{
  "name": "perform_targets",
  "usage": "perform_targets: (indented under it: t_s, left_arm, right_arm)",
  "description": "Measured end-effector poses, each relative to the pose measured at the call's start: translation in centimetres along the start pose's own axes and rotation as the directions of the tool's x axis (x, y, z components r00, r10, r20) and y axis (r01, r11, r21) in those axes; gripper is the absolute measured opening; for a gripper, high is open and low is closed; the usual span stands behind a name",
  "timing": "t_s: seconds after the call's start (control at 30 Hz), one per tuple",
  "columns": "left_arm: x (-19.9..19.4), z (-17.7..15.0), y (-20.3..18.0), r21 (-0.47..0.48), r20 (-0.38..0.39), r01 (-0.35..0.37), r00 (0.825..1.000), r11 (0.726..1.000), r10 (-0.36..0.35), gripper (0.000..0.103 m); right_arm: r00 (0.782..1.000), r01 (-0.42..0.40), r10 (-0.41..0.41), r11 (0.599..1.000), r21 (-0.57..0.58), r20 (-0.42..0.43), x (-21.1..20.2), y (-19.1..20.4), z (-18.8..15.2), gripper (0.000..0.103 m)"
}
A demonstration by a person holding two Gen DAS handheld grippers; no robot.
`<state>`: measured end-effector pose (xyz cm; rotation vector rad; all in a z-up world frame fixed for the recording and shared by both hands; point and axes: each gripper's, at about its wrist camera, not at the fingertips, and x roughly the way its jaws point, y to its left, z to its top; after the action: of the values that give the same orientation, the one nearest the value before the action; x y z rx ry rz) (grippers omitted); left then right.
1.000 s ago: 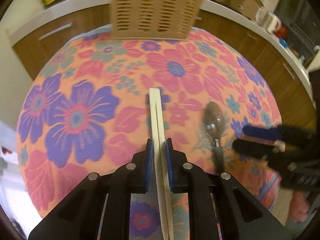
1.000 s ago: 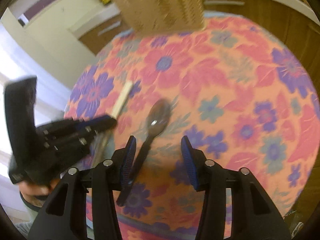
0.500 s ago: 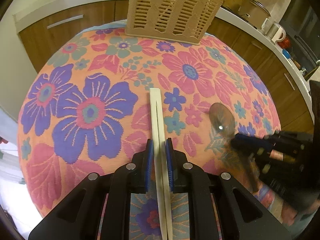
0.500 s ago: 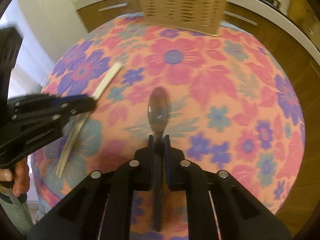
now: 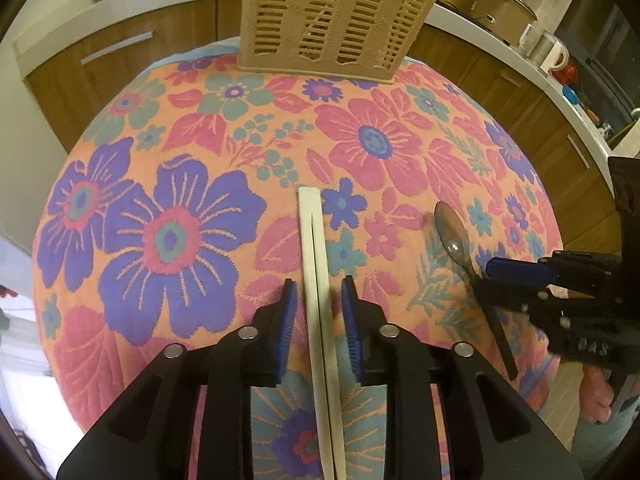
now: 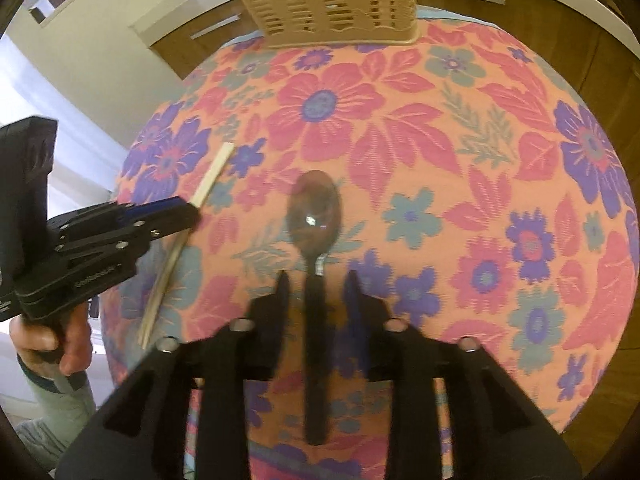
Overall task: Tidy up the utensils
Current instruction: 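Lift spoon and chopstick over the beige basket and open both tools to drop them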
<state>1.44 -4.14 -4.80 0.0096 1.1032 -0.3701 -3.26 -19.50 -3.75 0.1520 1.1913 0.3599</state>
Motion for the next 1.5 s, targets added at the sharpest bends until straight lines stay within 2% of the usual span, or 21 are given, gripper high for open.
perform_targets:
  t_s: [0.13, 0.3, 0.4, 0.47, 0.5, 0.57, 0.63, 0.77, 0.87, 0.93, 1.0, 1.1, 1.13, 1.23, 1.3, 1.4, 1.5]
  left_arm:
    - [0.2, 0.2, 0.0, 0.018, -0.017, 0.007, 1.0, 1.0, -0.007, 0.03]
    - [0.7, 0.7, -0.5, 0.058, -0.041, -0.001, 0.999, 0.998, 0.003, 0.03]
    - [1.0, 0.8, -1.2, 0.084, -0.043, -0.032, 0.998, 0.996, 0.036, 0.032]
    - [1.1, 0.7, -1.6, 0.093, -0.017, -0.088, 0.996, 0.992, 0.089, 0.016]
    - [1.1, 0.6, -1.7, 0.103, -0.008, -0.117, 0.993, 0.988, 0.118, 0.012]
    - [0.9, 0.6, -1.7, 0.104, -0.002, -0.088, 0.996, 0.991, 0.088, 0.011]
    - [0.4, 0.9, -1.3, 0.081, 0.008, 0.004, 1.0, 0.997, -0.004, 0.011]
    - [-2.3, 2.5, -0.9, 0.063, 0.113, 0.017, 0.993, 0.998, -0.024, 0.011]
    - [-5.3, 4.4, -0.9, 0.061, 0.214, 0.036, 0.976, 0.997, -0.049, 0.011]
    - [-7.2, 6.0, -1.1, 0.064, 0.283, 0.036, 0.958, 0.997, -0.053, 0.011]
    - [-9.3, 7.8, -1.3, 0.067, 0.358, 0.045, 0.931, 0.997, -0.066, 0.011]
    - [-11.8, 10.8, -1.8, 0.07, 0.464, 0.053, 0.882, 0.996, -0.08, 0.011]
    - [-12.7, 12.1, -1.9, 0.071, 0.502, 0.064, 0.86, 0.995, -0.091, 0.011]
    - [-14.4, 14.7, -2.5, 0.071, 0.579, 0.09, 0.807, 0.993, -0.115, 0.011]
    - [-14.8, 16.2, -2.9, 0.07, 0.61, 0.106, 0.782, 0.992, -0.127, 0.011]
    - [-14.9, 18.7, -3.5, 0.074, 0.663, 0.13, 0.735, 0.989, -0.146, 0.011]
    - [-14.8, 20.9, -3.9, 0.077, 0.709, 0.119, 0.692, 0.99, -0.139, 0.011]
  right_arm:
    - [0.999, 0.031, -0.031, 0.999, -0.015, -0.022, 0.7, 1.0, 0.4, 0.028]
    - [0.993, 0.114, -0.116, 0.991, -0.064, -0.029, 1.2, 2.2, 0.7, 0.027]
    - [0.983, 0.183, -0.185, 0.977, -0.106, -0.008, 1.6, 3.1, 0.8, 0.01]
    - [0.98, 0.2, -0.201, 0.972, -0.126, 0.006, 1.6, 3.4, 0.7, 0.009]
    - [0.98, 0.196, -0.197, 0.973, -0.125, 0.009, 1.6, 3.4, 0.7, 0.009]
    - [0.984, 0.177, -0.176, 0.977, -0.119, 0.017, 1.3, 2.7, 0.7, 0.009]
    - [0.99, 0.14, -0.136, 0.984, -0.106, 0.038, 0.7, 2.2, 0.8, 0.009]
    - [0.987, 0.113, -0.1, 0.989, -0.1, 0.122, -1.7, 1.7, 2.3, 0.009]
    - [0.979, 0.099, -0.08, 0.99, -0.099, 0.188, -3.7, 1.3, 3.8, 0.009]
    - [0.971, 0.096, -0.071, 0.99, -0.1, 0.229, -4.8, 1.0, 5.2, 0.009]
    - [0.961, 0.09, -0.061, 0.991, -0.098, 0.268, -6.0, 0.6, 6.5, 0.009]
    - [0.933, 0.085, -0.044, 0.991, -0.1, 0.357, -8.2, 0.1, 9.2, 0.009]
    - [0.926, 0.086, -0.041, 0.991, -0.102, 0.376, -8.7, -0.1, 9.9, 0.009]
    - [0.894, 0.085, -0.029, 0.991, -0.106, 0.447, -10.6, -0.6, 12.6, 0.009]
    - [0.877, 0.094, -0.03, 0.989, -0.111, 0.48, -11.5, -0.6, 14.2, 0.009]
    - [0.828, 0.124, -0.037, 0.985, -0.119, 0.559, -13.1, -0.4, 17.1, 0.009]
    - [0.804, 0.138, -0.044, 0.984, -0.114, 0.594, -13.5, -0.3, 19.3, 0.009]
